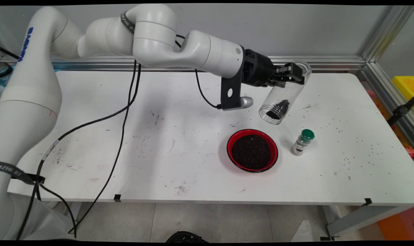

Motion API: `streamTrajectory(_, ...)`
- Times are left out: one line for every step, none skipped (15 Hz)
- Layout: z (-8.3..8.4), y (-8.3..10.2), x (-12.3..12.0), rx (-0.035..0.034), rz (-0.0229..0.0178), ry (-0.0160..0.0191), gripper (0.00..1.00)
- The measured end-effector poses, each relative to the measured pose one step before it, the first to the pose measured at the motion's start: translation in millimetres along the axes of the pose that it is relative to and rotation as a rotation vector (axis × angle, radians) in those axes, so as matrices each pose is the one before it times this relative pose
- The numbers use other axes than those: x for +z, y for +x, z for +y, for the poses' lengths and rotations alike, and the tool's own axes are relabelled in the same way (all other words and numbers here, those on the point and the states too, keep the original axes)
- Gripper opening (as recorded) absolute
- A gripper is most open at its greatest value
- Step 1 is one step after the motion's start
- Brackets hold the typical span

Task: Pour the black seasoning powder in the red bowl

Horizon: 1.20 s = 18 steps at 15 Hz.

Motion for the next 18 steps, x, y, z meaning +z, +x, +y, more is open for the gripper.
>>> streamTrajectory(0.43,-1.26,-0.35,-0.02283,0.00543,-0.00497,0.0)
streamTrajectory(0.4,-1.36,-0.4,-0.02711,0.00718,-0.00529,0.0)
streamTrajectory(0.24,-1.36,-0.38,-0.02749,0.00778,-0.00476,0.0)
streamTrajectory(0.24,-1.27,-0.36,-0.02491,0.00652,-0.0041,0.0)
streamTrajectory(0.22,-1.51,-0.38,-0.02882,0.00759,-0.00474,0.0)
streamTrajectory(0.3,-1.61,-0.42,-0.02874,0.00749,-0.00487,0.0)
streamTrajectory(0.24,-1.59,-0.38,-0.02606,0.0062,-0.00406,0.0)
streamTrajectory(0.09,-0.97,-0.3,-0.01731,0.00433,-0.00251,0.0)
streamTrajectory(0.2,-1.43,-0.44,-0.02652,0.00704,-0.00397,0.0)
streamTrajectory(0.1,-0.92,-0.31,-0.01765,0.00455,-0.00267,0.0)
streamTrajectory(0.07,-1.23,-0.53,-0.02743,0.00814,-0.00361,0.0)
streamTrajectory(0.0,-0.85,-0.37,-0.01776,0.00509,-0.00215,0.0)
streamTrajectory(0.15,-1.5,-0.66,-0.0265,0.00648,-0.00377,0.0)
streamTrajectory(0.09,-1.27,-0.56,-0.02239,0.00525,-0.00294,0.0)
streamTrajectory(0.11,-1.77,-0.72,-0.02808,0.00499,-0.00328,0.0)
streamTrajectory(0.17,-1.7,-0.63,-0.02903,0.00514,-0.00351,0.0)
streamTrajectory(0.36,-2.11,-0.86,-0.03706,0.00585,-0.00468,0.0)
streamTrajectory(0.17,-2.06,-0.67,-0.03588,0.0048,-0.00371,0.0)
